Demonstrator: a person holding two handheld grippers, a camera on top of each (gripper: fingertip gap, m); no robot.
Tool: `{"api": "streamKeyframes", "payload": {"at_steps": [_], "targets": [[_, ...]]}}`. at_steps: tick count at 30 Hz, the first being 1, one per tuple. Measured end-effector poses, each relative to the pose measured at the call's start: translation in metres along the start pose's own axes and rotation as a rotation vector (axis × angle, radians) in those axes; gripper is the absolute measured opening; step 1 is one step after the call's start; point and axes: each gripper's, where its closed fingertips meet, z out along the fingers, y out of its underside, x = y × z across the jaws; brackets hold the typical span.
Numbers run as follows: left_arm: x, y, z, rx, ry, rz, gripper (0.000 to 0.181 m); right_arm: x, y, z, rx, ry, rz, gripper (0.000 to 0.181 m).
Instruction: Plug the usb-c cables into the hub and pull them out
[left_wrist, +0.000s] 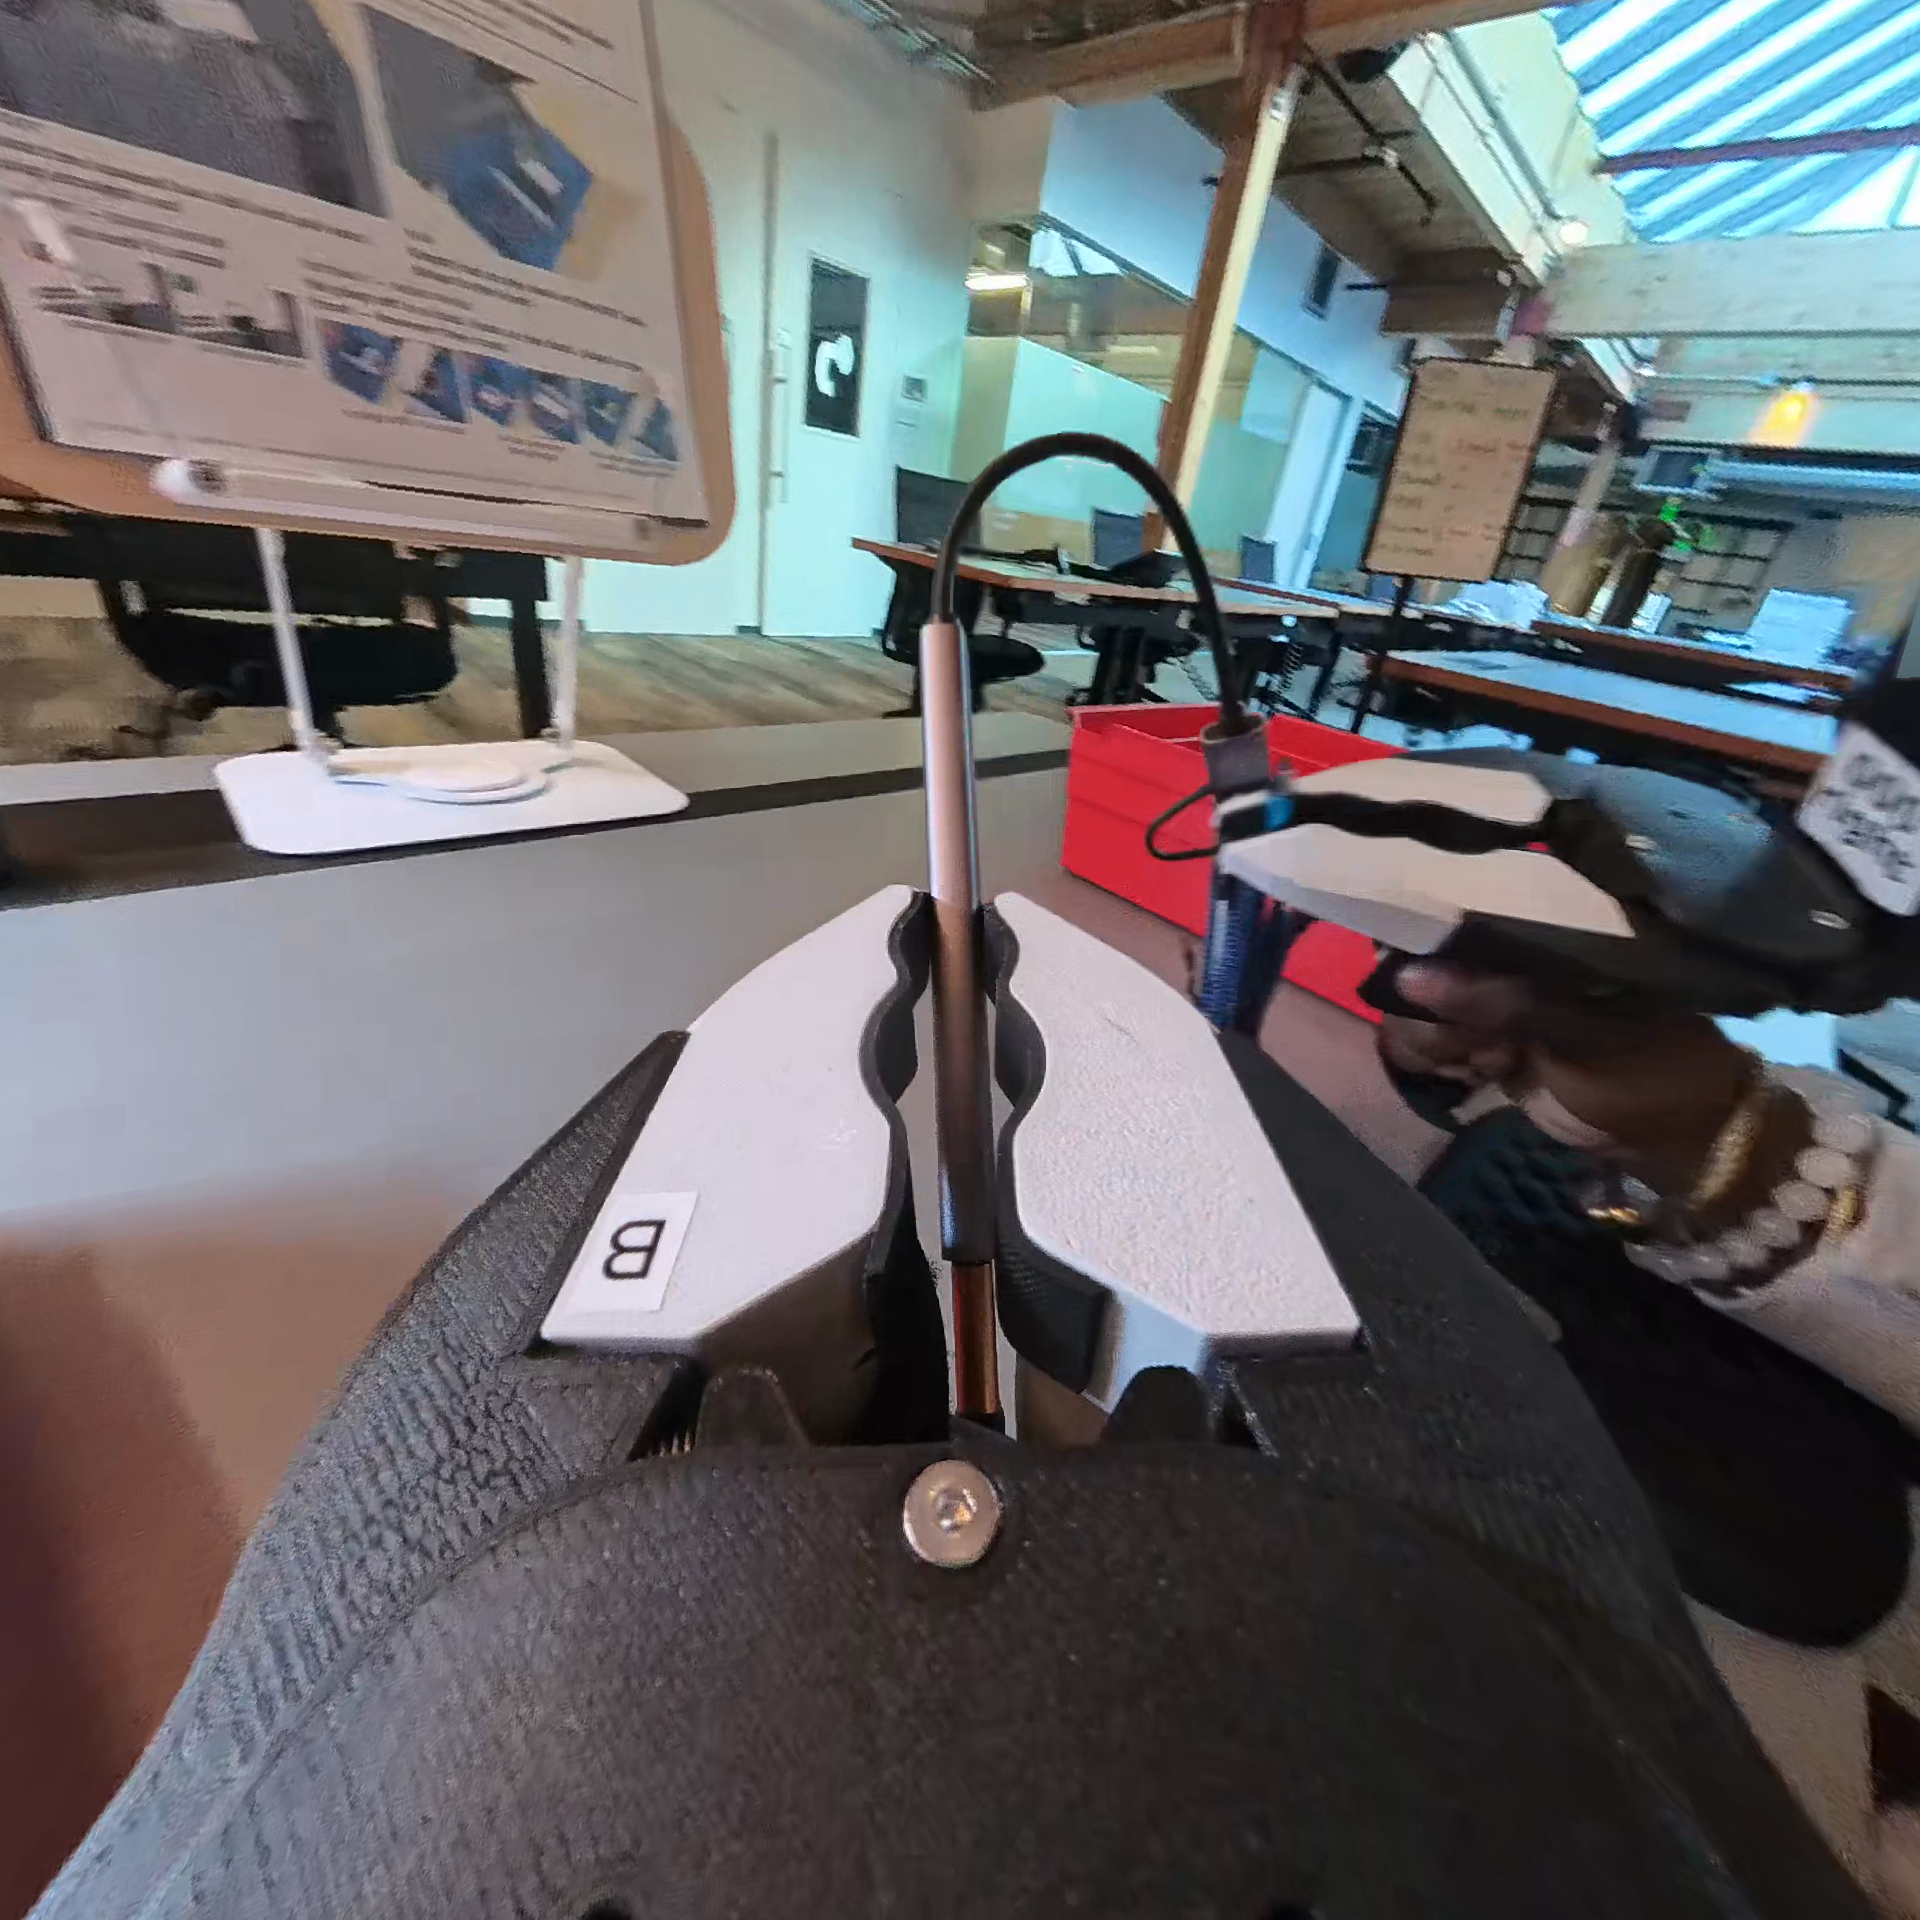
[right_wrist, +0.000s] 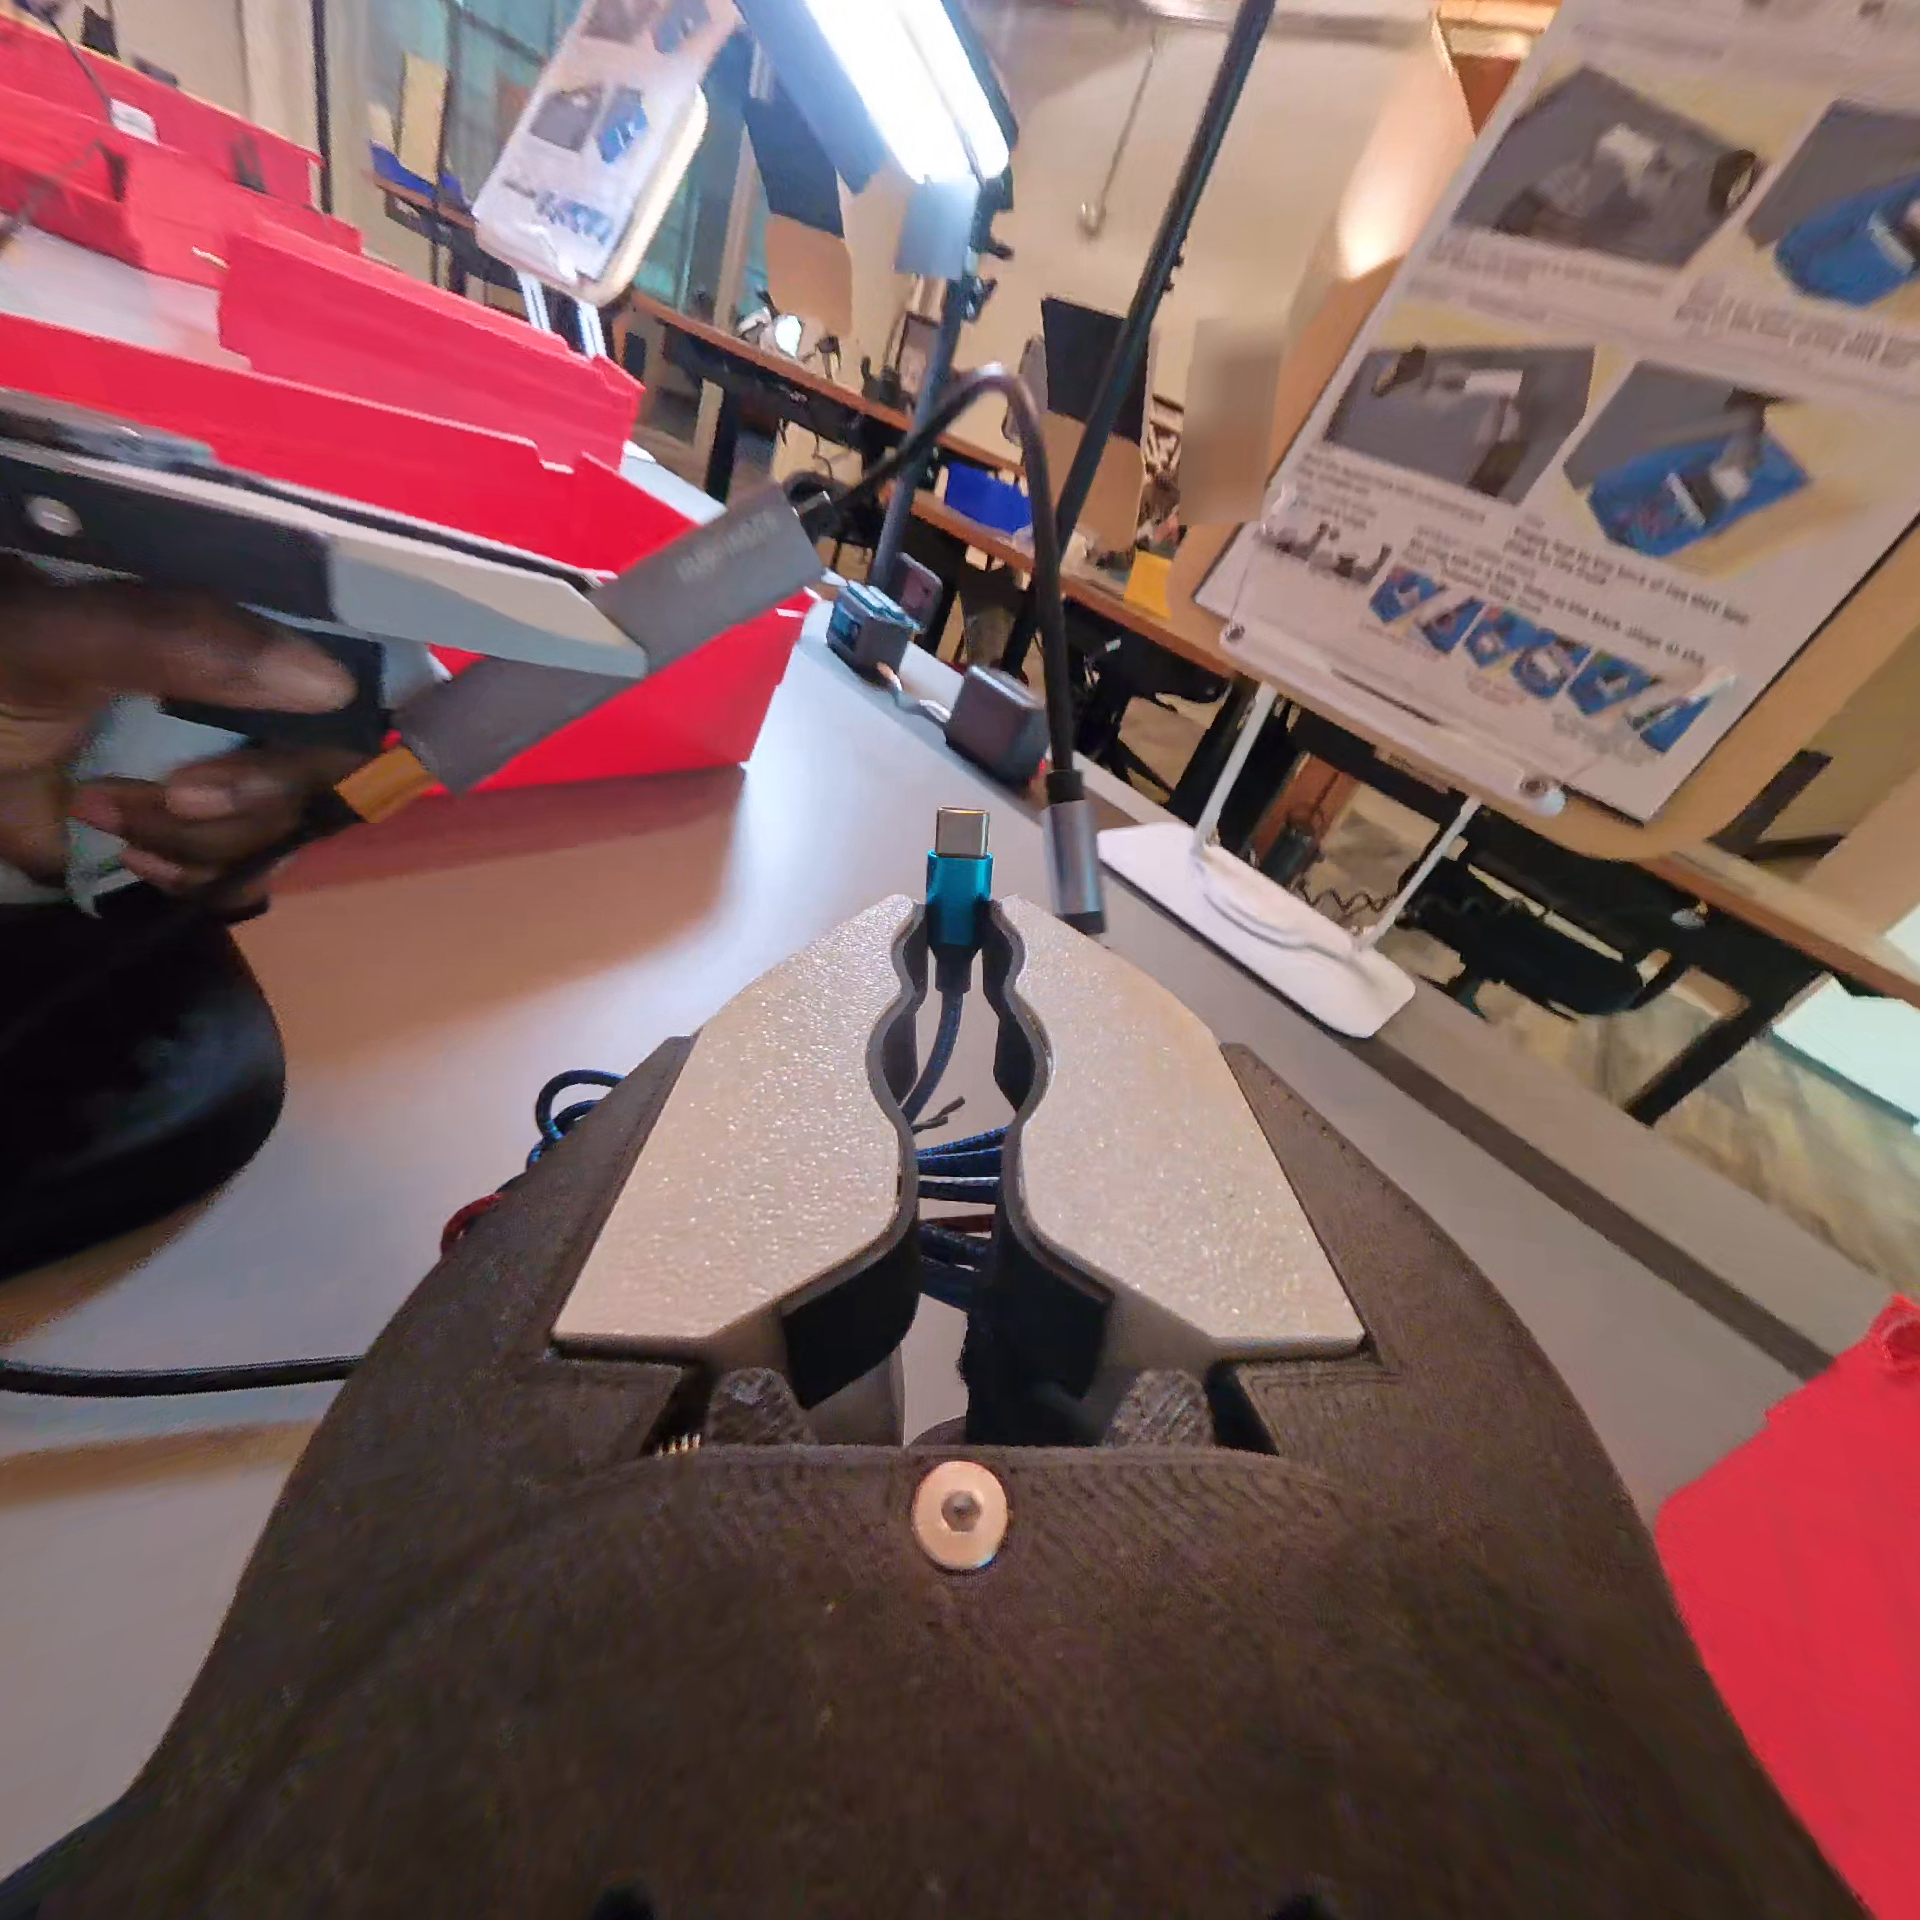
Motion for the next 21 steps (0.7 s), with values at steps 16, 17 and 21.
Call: {"api": "streamKeyframes", "payload": {"at_steps": [16,17,21], "targets": [[-0.002,0.000,-0.003,0.028,0.026,-0.055,0.009,0.072,-0.095,-0.068,0.179,0.191,-0.053,0.010],[0.000,0.002,-0.002,0.017,0.034,-0.044,0.009,0.082,-0.102,-0.077,0.184,0.226,-0.059,0.010],[-0.009,0.001,-0.003,0.020,-0.041,-0.014,0.010,0.127,-0.122,-0.117,0.180,0.411,-0.106,0.010]]}}
